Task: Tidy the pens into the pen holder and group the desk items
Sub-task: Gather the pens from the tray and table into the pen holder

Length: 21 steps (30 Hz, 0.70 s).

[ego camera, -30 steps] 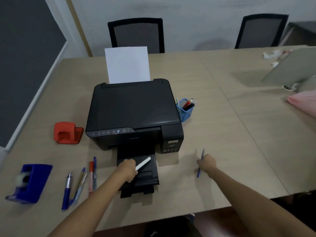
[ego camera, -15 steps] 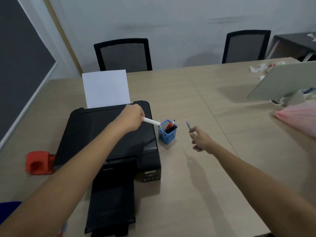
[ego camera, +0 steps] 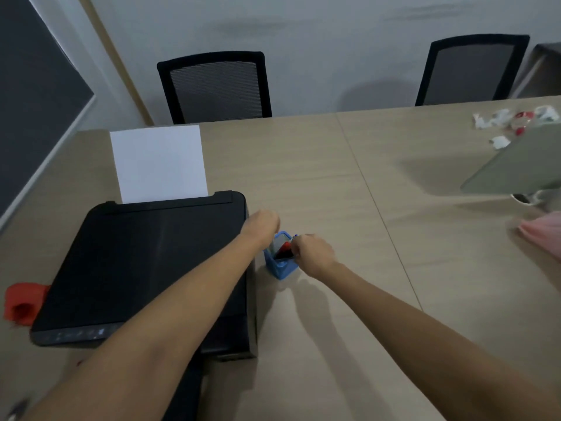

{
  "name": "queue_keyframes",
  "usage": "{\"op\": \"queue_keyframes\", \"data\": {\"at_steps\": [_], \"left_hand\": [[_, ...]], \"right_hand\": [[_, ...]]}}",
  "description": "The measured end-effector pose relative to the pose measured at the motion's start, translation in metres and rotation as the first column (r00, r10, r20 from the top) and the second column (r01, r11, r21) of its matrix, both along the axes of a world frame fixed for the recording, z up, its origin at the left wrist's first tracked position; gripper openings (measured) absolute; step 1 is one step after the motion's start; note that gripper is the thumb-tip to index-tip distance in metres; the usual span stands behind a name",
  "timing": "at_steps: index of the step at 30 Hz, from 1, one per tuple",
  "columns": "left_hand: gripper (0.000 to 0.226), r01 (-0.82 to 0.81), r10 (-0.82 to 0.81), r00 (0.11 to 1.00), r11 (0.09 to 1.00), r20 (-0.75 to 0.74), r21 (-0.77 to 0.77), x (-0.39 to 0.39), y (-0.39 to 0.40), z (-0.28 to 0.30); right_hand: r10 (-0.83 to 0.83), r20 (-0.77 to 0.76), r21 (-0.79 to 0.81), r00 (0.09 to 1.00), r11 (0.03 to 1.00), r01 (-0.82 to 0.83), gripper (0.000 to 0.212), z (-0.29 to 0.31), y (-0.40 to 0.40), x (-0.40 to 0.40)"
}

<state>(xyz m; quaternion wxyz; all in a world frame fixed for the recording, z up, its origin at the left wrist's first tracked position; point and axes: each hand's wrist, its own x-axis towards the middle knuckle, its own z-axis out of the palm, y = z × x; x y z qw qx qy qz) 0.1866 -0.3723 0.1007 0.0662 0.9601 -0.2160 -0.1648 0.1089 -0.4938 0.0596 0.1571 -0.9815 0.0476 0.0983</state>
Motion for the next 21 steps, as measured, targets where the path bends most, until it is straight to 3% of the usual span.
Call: {"op": "queue_keyframes", "data": {"at_steps": [9,12,16,21], "left_hand": [[0.033,-0.015,0.013,0.999,0.999,-0.05,-0.033,0.003,0.008,-0.009],[0.038,-0.036,0.032,0.999,0.988,-0.026,-0.148,0.002,0.02,0.007],[0.034,-0.074,0.097,0.994,0.937,0.051,-0.34,-0.002,0.054,0.038],[0.031,-0.203,0.248,0.969,0.786,-0.003,-0.584,-0.015,0.135,0.075]], "right_hand": [[-0.078,0.042,0.301,0.996,0.951,0.062,0.02,-0.005,-0.001,0.009],[-0.194,0.118,0.345,0.974,0.928,0.143,0.012,0.004,-0.001,0.007],[-0.343,0.207,0.369,0.916,0.895,0.252,0.017,0.025,0.001,0.005],[-0.414,0.271,0.486,0.869,0.838,0.248,0.017,0.063,0.037,0.007]]}}
